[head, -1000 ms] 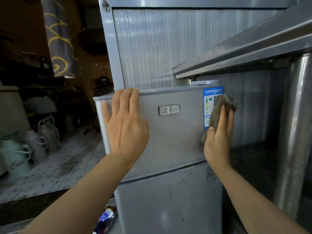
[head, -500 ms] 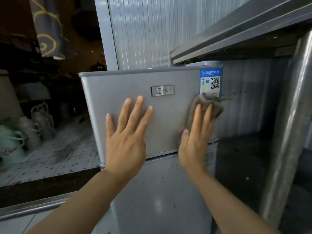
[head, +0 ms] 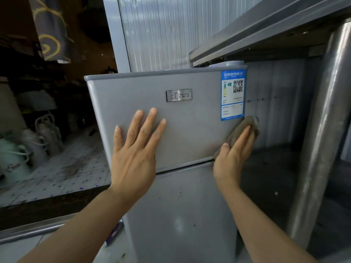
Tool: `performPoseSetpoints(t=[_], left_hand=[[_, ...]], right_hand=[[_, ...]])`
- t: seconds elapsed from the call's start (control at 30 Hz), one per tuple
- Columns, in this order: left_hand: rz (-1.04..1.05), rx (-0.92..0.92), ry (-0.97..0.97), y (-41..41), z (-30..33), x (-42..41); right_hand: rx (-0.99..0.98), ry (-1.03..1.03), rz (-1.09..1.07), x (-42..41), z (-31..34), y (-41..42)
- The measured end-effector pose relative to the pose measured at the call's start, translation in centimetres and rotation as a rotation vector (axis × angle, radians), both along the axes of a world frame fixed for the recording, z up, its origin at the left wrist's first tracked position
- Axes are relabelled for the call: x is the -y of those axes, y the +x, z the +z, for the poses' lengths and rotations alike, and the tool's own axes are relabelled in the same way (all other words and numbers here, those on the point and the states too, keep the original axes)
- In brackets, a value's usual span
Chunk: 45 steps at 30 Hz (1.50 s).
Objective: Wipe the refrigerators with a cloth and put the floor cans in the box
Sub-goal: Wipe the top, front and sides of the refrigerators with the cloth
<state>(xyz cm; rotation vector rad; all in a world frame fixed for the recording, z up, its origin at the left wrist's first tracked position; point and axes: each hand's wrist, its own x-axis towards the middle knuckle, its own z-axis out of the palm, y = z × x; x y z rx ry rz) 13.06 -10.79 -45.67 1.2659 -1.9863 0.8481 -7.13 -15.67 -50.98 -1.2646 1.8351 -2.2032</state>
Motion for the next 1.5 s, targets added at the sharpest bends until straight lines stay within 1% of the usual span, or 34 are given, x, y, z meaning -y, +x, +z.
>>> performPoseSetpoints(t=[0.1, 0.17, 0.2, 0.23, 0.33, 0.37, 0.43, 0.63, 0.8, 0.87, 0.93, 0.97, 1.0, 1.03, 1.1, 1.13, 1.17, 1.23, 1.37, 1.43, 1.5], left_hand=[[0.006, -0.016, 0.005, -0.3, 0.0, -0.2], [0.008, -0.017, 0.003, -0.4, -0.1, -0.4], [0.007, -0.009, 0.002, -0.3, -0.1, -0.4], [0.004, 0.003, 0.002, -0.2, -0.1, -0.4], [-0.005, 0.03, 0.002, 0.4, -0.2, -0.3], [-0.003, 0.034, 0.003, 0.5, -0.3, -0.2], [0.005, 0.027, 0.001, 0.8, -0.6, -0.4], [0.092, -0.065, 0.022, 2.7, -2.7, -1.5], [0.117, -0.15, 0.016, 4.3, -3.8, -2.3], [0.106, -0.187, 0.008, 4.6, -3.9, -2.4], [0.078, -0.197, 0.003, 4.8, -4.2, -2.4], [0.067, -0.201, 0.005, 4.9, -4.4, -2.5], [0.064, -0.216, 0.016, 5.0, -4.7, -2.6], [0.067, -0.248, 0.039, 5.0, -4.9, -2.7], [0.062, -0.349, 0.116, 5.0, -5.6, -3.0], [0.044, -0.393, 0.156, 4.9, -6.1, -3.1], [0.015, -0.425, 0.188, 4.8, -6.5, -3.3], [-0.052, -0.471, 0.218, 4.8, -7.3, -3.5], [-0.158, -0.558, 0.192, 5.1, -7.4, -3.6], [-0.151, -0.566, 0.19, 5.4, -7.1, -3.6], [-0.135, -0.573, 0.208, 5.6, -7.1, -3.6]], right_hand=[[-0.205, -0.043, 0.025, -1.7, -2.3, 4.0], [-0.303, -0.041, 0.047, -2.2, -3.0, 4.2], [-0.294, -0.037, 0.04, -1.7, -2.6, 3.1], [-0.238, -0.036, 0.021, -1.1, -1.8, 1.9], [0.077, -0.017, 0.023, 0.4, 0.8, -1.6], [0.13, -0.006, 0.032, 0.6, 1.1, -2.1], [0.106, 0.018, 0.022, 0.5, 0.5, -1.6], [-0.193, 0.0, -0.049, -1.4, -2.4, 5.2], [-0.582, -0.009, 0.009, -3.4, -4.5, 12.1], [-0.748, -0.045, 0.062, -3.6, -4.8, 12.0], [-0.876, -0.079, 0.073, -3.2, -4.8, 9.2], [-0.888, -0.068, 0.051, -3.0, -4.9, 7.4], [-0.834, -0.031, 0.015, -2.8, -5.0, 5.4], [-0.707, 0.025, -0.019, -2.6, -5.1, 3.7], [-0.362, 0.131, -0.055, -2.2, -5.0, 1.9], [-0.234, 0.155, -0.061, -2.1, -5.0, 2.2], [-0.176, 0.153, -0.06, -2.1, -4.9, 3.2], [-0.211, 0.092, -0.021, -2.7, -5.3, 6.3], [-0.49, -0.046, 0.134, -4.8, -8.0, 13.9], [-0.588, -0.077, 0.194, -5.0, -8.6, 15.1], [-0.668, -0.105, 0.225, -4.6, -8.6, 13.4]])
